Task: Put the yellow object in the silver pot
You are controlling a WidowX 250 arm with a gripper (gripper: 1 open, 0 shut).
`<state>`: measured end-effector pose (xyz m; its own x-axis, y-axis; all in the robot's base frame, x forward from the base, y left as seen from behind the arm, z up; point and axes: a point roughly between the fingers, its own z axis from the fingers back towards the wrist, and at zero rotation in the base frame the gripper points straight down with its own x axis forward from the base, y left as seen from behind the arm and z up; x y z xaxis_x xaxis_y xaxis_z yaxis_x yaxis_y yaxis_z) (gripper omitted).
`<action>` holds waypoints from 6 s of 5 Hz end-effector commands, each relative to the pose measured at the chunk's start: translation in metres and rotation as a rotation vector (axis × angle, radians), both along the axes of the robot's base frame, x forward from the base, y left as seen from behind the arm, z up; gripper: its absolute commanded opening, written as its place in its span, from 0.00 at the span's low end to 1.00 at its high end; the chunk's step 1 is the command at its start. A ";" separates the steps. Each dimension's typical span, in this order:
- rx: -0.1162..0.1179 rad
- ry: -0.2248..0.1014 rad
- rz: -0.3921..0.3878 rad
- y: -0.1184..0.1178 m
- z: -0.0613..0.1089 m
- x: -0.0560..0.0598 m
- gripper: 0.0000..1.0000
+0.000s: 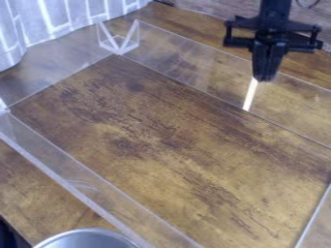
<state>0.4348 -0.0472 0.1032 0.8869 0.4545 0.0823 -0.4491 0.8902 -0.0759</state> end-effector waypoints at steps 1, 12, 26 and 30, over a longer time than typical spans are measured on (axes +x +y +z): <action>-0.002 -0.067 0.033 0.016 0.010 0.007 0.00; -0.001 -0.150 0.359 0.047 0.063 -0.001 1.00; 0.005 -0.051 0.253 0.018 0.043 0.006 1.00; 0.002 -0.056 0.305 -0.007 0.020 0.007 1.00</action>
